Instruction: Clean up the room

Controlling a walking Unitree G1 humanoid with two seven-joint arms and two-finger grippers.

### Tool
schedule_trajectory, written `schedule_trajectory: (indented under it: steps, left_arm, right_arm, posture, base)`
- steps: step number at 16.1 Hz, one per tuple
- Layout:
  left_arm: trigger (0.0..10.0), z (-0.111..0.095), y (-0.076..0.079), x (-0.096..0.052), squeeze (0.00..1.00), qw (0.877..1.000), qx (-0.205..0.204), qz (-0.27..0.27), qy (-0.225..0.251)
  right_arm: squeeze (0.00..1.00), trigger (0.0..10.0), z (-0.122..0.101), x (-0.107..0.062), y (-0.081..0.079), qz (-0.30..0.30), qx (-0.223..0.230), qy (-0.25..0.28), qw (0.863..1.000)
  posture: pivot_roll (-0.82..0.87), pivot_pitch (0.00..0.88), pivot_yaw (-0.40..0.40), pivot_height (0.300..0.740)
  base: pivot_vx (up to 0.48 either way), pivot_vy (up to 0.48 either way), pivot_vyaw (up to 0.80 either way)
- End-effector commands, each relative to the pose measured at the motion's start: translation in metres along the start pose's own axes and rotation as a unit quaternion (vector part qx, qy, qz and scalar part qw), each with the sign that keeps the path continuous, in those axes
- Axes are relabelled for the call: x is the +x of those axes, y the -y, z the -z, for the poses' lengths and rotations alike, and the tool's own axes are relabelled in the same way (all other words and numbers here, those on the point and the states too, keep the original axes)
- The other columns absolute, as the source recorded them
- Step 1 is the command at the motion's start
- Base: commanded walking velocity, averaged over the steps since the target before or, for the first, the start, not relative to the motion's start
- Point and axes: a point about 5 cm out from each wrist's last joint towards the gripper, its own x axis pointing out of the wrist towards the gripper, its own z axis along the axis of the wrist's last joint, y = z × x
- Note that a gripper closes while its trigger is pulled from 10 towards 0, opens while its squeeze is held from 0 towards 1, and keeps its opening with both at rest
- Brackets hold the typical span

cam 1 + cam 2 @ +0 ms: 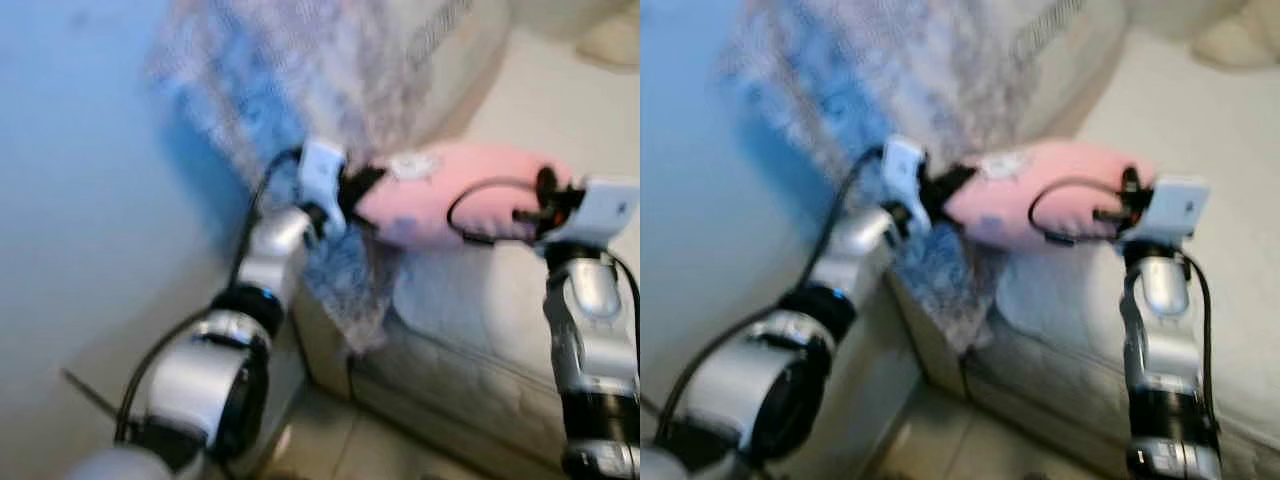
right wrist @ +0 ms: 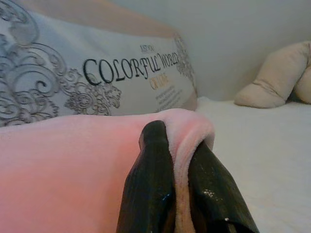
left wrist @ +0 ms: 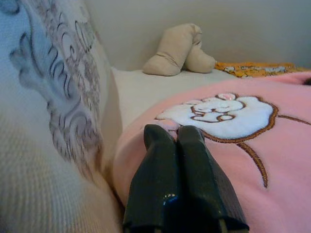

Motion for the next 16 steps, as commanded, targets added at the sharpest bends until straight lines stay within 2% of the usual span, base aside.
schedule_trajectory:
  steps: [1, 3, 5, 7, 8, 12, 16]
  left_arm:
    - [0.0, 0.000, -0.007, -0.005, 0.00, 1.000, 0.008, -0.015, 0.001]
    - [0.0, -0.003, -0.002, 0.000, 0.00, 1.000, 0.011, -0.014, 0.008]
    - [0.0, -0.016, 0.012, 0.012, 0.00, 0.999, 0.012, 0.006, 0.032]
    - [0.0, -0.018, 0.015, 0.015, 0.00, 0.999, 0.016, 0.014, 0.035]
    - [0.0, -0.018, 0.017, 0.015, 0.00, 0.999, 0.017, 0.016, 0.036]
    - [0.0, -0.007, 0.016, 0.011, 0.00, 1.000, 0.009, 0.009, 0.018]
    - [0.0, -0.003, 0.010, 0.008, 0.00, 1.000, 0.016, -0.024, 0.008]
  right_arm:
    - [0.00, 10.0, -0.010, 0.002, 0.003, 0.009, -0.002, 0.022, 1.000]
    - [0.00, 10.0, -0.012, 0.003, 0.004, 0.008, -0.004, 0.026, 1.000]
    - [0.00, 10.0, -0.019, 0.007, 0.007, 0.009, -0.008, 0.035, 0.999]
    - [0.00, 10.0, -0.020, 0.008, 0.009, 0.013, -0.015, 0.035, 0.999]
    - [0.00, 10.0, -0.018, 0.007, 0.009, 0.013, -0.015, 0.026, 0.999]
    - [0.00, 10.0, -0.005, -0.001, 0.003, 0.005, -0.007, 0.006, 1.000]
    - [0.00, 10.0, 0.001, -0.002, -0.001, -0.011, -0.005, -0.009, 1.000]
  posture:
    - [-0.16, 0.000, 0.096, 0.727]
    - [-0.15, 0.000, 0.092, 0.727]
    - [-0.15, 0.000, 0.087, 0.727]
    - [-0.15, 0.000, 0.089, 0.727]
    - [-0.16, 0.000, 0.091, 0.727]
    - [-0.16, 0.000, 0.097, 0.727]
    - [-0.16, 0.000, 0.089, 0.727]
  base:
    - [0.000, 0.000, 0.00]
    - [0.000, 0.000, 0.00]
    - [0.000, 0.000, 0.00]
    - [0.000, 0.000, 0.00]
    - [0.000, 0.000, -0.80]
    - [0.000, 0.000, -0.77]
    - [0.000, 0.000, 0.00]
